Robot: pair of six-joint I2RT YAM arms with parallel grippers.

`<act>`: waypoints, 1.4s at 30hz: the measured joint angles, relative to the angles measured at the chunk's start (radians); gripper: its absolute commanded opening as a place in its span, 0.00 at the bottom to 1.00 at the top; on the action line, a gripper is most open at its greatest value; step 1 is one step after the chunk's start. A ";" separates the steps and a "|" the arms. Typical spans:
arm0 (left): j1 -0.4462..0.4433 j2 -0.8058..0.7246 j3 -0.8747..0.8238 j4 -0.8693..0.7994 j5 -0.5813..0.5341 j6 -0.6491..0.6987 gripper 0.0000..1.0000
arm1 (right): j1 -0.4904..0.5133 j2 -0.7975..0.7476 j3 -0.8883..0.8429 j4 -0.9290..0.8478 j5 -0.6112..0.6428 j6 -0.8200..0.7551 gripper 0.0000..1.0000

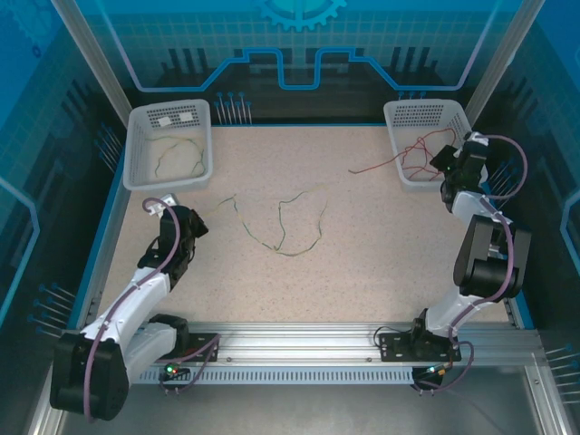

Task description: Untangle the cables

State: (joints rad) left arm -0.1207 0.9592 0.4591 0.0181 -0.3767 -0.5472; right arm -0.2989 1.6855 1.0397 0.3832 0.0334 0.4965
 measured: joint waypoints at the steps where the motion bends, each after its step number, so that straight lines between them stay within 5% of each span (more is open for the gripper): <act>1: 0.000 -0.002 0.000 0.000 0.000 0.000 0.00 | -0.017 0.000 0.003 0.003 0.005 0.026 0.00; 9: 0.000 0.014 0.008 -0.006 0.000 0.000 0.00 | -0.173 0.001 0.014 -0.009 0.122 0.175 0.00; 18: -0.015 0.055 0.032 -0.005 0.000 0.000 0.00 | -0.154 0.046 0.104 -0.103 0.107 0.144 0.00; 27: -0.071 0.071 0.080 -0.001 0.001 0.034 0.00 | 0.053 0.351 0.606 -0.452 -0.005 -0.047 0.00; 32: -0.099 0.070 0.090 0.007 0.008 0.066 0.00 | 0.075 0.583 0.874 -0.676 -0.008 -0.054 0.02; 35: -0.123 0.070 0.091 0.006 0.021 0.087 0.00 | 0.076 0.679 0.959 -0.795 0.002 -0.057 0.21; 37: -0.138 0.071 0.098 0.006 0.034 0.103 0.00 | 0.079 0.706 0.976 -0.864 0.005 -0.068 0.48; 41: -0.153 0.082 0.124 0.012 0.052 0.117 0.00 | 0.099 0.671 0.946 -0.914 0.024 -0.102 0.85; 42: -0.156 0.088 0.130 0.016 0.054 0.121 0.00 | 0.109 0.639 0.916 -0.915 0.030 -0.109 0.87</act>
State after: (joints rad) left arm -0.2764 1.0473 0.5892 0.0341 -0.3229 -0.4259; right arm -0.1902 2.3241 1.9556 -0.5316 0.0635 0.3878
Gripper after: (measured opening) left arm 0.055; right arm 0.792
